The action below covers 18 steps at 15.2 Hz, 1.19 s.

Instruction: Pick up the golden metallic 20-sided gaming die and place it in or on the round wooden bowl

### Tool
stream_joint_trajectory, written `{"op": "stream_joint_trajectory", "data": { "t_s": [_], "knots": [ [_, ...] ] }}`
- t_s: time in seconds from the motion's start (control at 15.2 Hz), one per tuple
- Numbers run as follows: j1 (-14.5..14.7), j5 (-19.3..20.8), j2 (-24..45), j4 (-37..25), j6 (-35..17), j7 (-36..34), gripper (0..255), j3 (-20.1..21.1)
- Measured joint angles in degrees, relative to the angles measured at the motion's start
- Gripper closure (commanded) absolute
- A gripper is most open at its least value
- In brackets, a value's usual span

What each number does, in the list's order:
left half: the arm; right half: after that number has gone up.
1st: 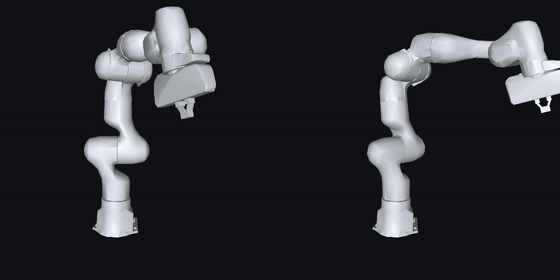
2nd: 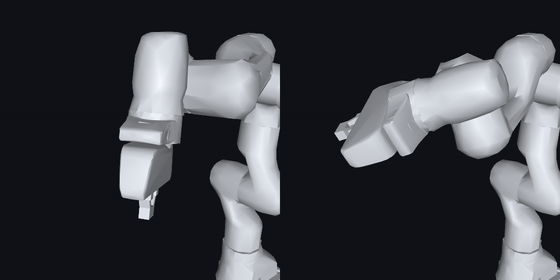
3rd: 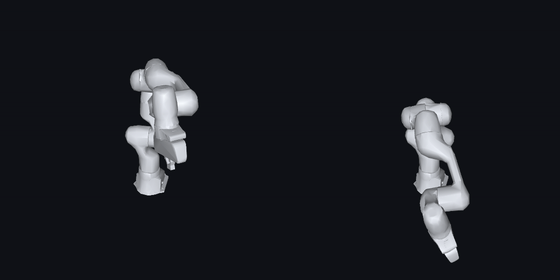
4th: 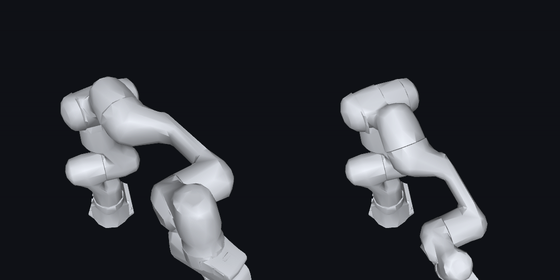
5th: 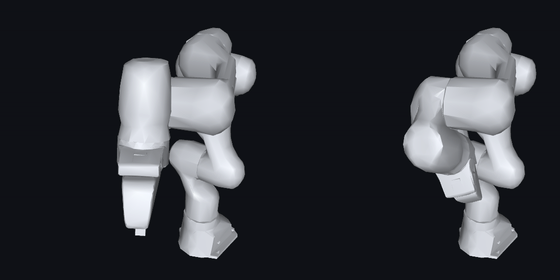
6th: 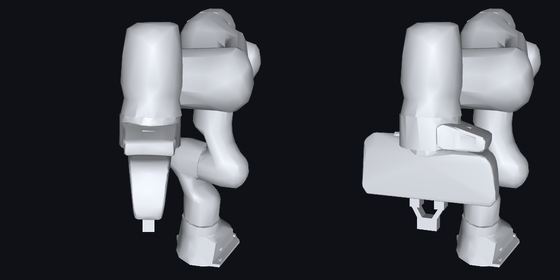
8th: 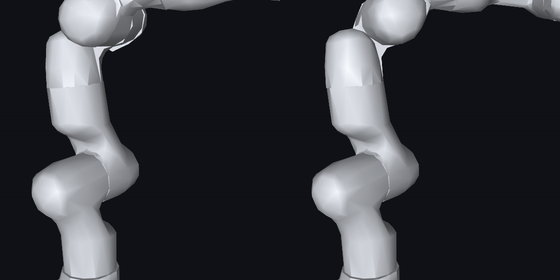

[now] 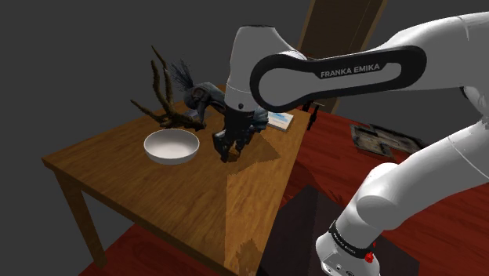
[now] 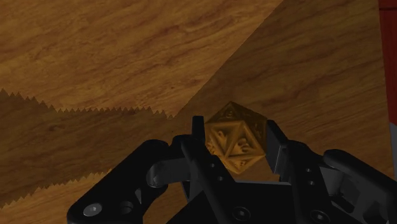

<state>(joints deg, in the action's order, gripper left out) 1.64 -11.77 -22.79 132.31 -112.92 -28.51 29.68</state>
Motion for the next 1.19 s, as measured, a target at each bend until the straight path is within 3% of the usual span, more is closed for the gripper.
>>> {"op": "stream_joint_trajectory", "data": {
  "t_s": [0.33,0.59,0.79,1.19],
  "knots": [
    [-3.17,5.92,12.03,-10.86,-0.26,-2.39,255,1.83],
    [-4.08,11.8,22.54,-20.58,0.36,-5.23,255,2.91],
    [-3.76,15.84,29.55,-28.2,2.1,-6.65,255,2.85],
    [0.19,23.61,45.17,-48.23,8.59,-8.72,255,1.48]
  ]
}}
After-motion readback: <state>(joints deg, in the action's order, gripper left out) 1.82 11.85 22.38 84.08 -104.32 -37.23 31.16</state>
